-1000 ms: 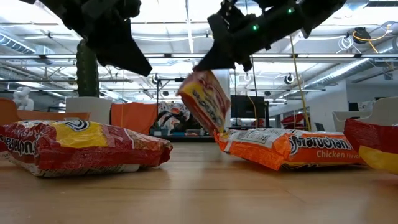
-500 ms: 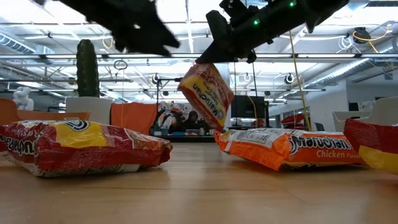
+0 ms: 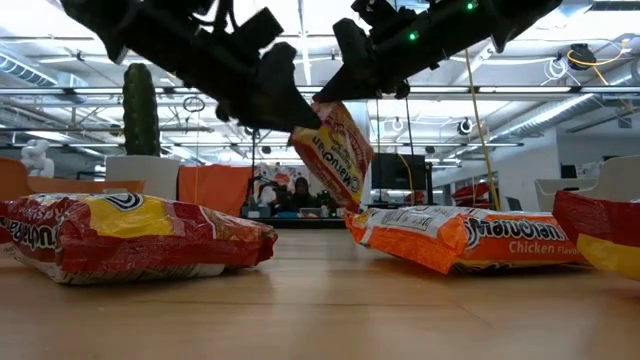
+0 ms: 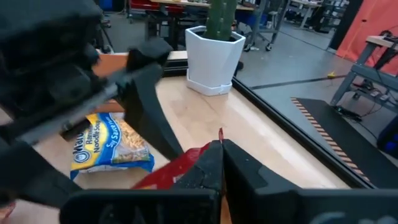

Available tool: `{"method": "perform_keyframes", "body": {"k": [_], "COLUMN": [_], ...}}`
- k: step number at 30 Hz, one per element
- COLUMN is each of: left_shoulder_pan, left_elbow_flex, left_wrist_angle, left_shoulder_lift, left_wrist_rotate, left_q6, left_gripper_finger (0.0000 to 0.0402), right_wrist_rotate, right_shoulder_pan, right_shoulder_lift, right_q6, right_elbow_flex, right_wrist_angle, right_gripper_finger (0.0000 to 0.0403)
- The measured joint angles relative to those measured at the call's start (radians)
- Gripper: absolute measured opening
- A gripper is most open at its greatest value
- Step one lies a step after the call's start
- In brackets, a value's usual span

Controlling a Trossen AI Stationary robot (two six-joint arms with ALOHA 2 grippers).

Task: Sort Maruchan noodles
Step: Put the top red noodle pack into the black bin

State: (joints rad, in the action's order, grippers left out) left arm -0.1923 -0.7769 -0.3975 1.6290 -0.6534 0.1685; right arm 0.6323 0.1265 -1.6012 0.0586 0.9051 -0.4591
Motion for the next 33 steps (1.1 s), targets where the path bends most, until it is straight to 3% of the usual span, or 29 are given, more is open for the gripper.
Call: {"method": "perform_keyframes", "body": {"k": [6, 17, 29, 33], "left_shoulder_pan": [0.032, 0.07, 0.068, 0.063], "left_elbow_flex": [0.0, 0.0, 0.0, 0.0], "left_wrist_angle": [-0.136, -0.2, -0.199, -0.196], "left_shoulder_lift": [0.056, 0.115, 0.111, 0.111], "left_wrist_rotate": [0.11, 0.13, 0.158, 0.164], "left_q6": [0.04, 0.049, 0.091, 0.099], "left_gripper_finger": [0.0278, 0.027, 0.0128, 0.0121], "right_wrist_rotate": [-0.001, -0.005, -0.011, -0.048], "right_shoulder_pan": [0.0, 0.006, 0.008, 0.006], "right_shoulder_lift": [0.0, 0.0, 0.0, 0.0], "right_q6": [0.0, 0.007, 0.007, 0.005], "right_elbow_flex": [0.0, 0.0, 0.0, 0.0], "right_wrist_angle": [0.017, 0.025, 0.04, 0.051], "right_gripper_finger": [0.0, 0.0, 0.0, 0.0]}}
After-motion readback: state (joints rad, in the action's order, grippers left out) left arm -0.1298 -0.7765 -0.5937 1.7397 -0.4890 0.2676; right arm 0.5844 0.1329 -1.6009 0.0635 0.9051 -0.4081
